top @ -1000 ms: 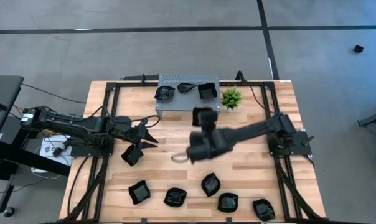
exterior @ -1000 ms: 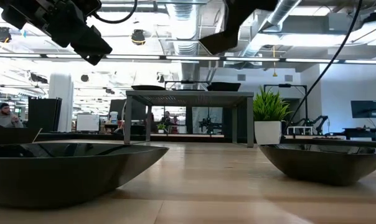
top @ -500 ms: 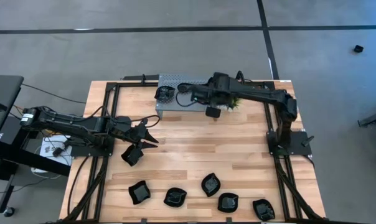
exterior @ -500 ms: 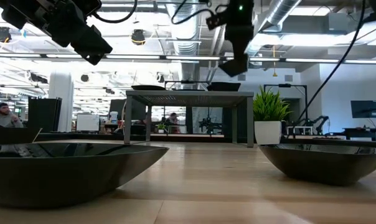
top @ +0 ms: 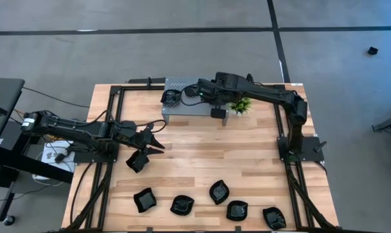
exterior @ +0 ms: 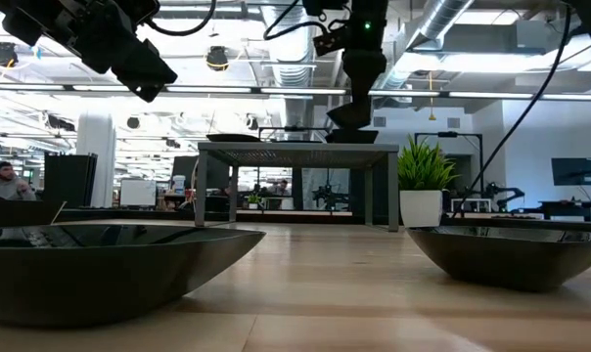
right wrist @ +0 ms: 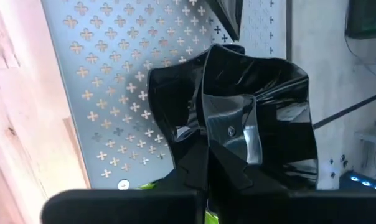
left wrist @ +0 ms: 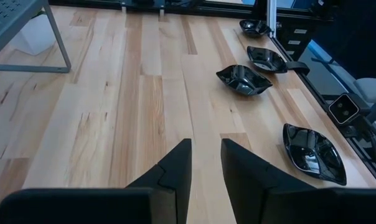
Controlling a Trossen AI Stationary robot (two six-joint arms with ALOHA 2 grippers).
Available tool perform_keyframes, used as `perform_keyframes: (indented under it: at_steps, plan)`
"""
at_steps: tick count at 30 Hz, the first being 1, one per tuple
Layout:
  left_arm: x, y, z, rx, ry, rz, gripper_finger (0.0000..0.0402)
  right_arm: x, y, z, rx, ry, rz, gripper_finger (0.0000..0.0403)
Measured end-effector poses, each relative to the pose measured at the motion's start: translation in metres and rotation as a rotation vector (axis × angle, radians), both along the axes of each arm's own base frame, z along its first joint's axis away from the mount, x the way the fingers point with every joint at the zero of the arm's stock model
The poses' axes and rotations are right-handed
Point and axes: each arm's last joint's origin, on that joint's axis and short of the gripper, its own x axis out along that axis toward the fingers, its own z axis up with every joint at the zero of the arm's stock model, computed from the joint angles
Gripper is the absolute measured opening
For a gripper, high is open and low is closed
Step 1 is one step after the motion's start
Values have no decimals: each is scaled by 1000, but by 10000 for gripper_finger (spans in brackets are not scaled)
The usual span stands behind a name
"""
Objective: Pick & Place Mini shaped plates
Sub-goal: Stack the distorted square plate on top of the distorted square plate on the shelf
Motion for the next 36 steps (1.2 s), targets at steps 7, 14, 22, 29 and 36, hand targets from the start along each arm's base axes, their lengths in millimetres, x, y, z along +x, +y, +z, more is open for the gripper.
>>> perform_keyframes:
  at_steps: [7,14,22,29,36]
  plan:
    - [0,0,0,0,0,0,88,-1,-3,0,4,-1,-4,52]
    - [0,0,0,0,-1,0,88,3,13,-1,69,-86,-103,77]
    - [3,0,6,-113,-42,47,88,12,70,-3,96,-61,121,77]
    - [4,-2,4,-262,11,80,88,-31,88,-24,229,-82,121,77]
    - [11,-4,-13,-383,166,104,88,-93,100,-36,204,-578,145,77]
